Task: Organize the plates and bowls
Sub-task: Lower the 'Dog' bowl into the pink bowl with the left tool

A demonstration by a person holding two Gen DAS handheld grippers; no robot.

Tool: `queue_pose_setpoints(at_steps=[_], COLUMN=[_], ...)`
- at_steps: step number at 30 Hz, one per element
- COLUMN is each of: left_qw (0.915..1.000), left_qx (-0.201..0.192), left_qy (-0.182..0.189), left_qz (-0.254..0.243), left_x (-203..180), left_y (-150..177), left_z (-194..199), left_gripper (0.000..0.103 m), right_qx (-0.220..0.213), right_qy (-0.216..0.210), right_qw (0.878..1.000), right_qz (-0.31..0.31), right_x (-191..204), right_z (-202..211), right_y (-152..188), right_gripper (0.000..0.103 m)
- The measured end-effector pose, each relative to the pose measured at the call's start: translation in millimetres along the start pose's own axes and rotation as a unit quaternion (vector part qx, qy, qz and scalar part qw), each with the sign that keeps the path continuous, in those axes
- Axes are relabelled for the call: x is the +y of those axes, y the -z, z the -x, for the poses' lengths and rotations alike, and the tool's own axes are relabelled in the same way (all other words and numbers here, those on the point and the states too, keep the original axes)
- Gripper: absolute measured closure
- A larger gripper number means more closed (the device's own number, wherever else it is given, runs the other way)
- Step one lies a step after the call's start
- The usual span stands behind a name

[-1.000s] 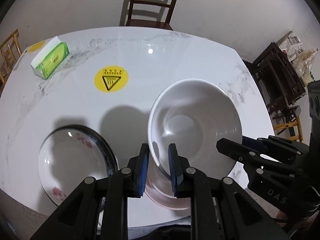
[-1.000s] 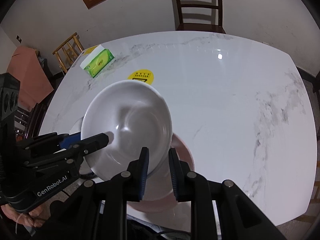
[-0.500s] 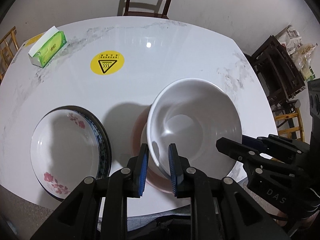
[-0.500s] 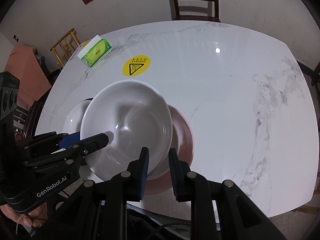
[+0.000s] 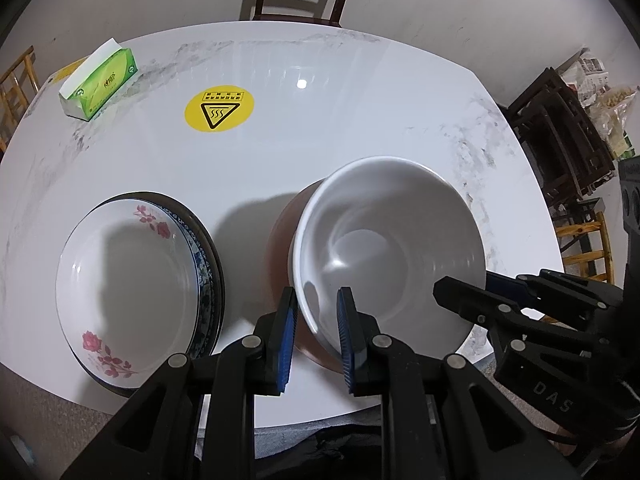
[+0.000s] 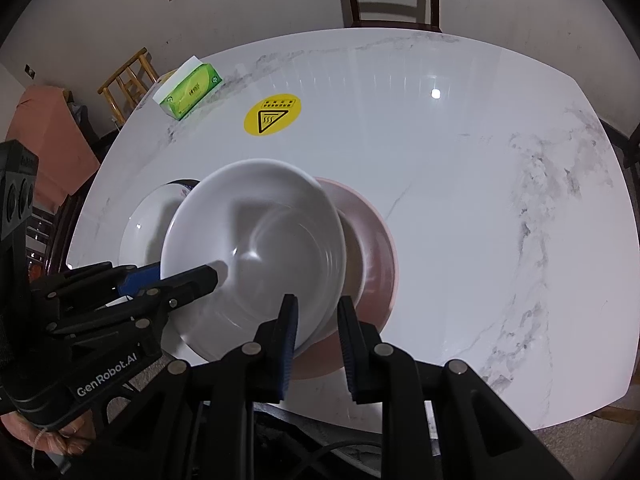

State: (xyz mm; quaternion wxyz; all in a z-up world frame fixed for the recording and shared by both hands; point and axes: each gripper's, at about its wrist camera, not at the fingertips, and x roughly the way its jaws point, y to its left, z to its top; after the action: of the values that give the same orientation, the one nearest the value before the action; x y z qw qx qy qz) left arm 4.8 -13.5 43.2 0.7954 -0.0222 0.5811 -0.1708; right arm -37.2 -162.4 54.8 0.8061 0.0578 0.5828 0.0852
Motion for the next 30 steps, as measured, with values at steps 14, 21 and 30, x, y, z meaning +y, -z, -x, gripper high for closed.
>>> queue_pose_setpoints(at_steps=[14, 21, 30], left_qw=[1.0000, 1.0000, 0.9999], left_qx=[0.002, 0.005, 0.013], left_qy=[-0.004, -0.004, -0.008], left_qz=[0.001, 0.002, 0.003], left_x=[-1, -1, 1], left_y=[-1, -1, -3], left_z=[-4, -8, -16], left_gripper=[0.087, 0.087, 0.087], right_qx=[0.003, 0.007, 0.012], right_qy=[-0.001, -0.002, -0.005], right_qw=[1.000, 1.000, 1.000], right_qz=[-0.005, -0.006, -0.009], right_x=[-3, -5, -7], right_z=[-6, -10, -15], right_y=[-2, -4, -5], right_gripper=[0.082, 0.082, 0.082])
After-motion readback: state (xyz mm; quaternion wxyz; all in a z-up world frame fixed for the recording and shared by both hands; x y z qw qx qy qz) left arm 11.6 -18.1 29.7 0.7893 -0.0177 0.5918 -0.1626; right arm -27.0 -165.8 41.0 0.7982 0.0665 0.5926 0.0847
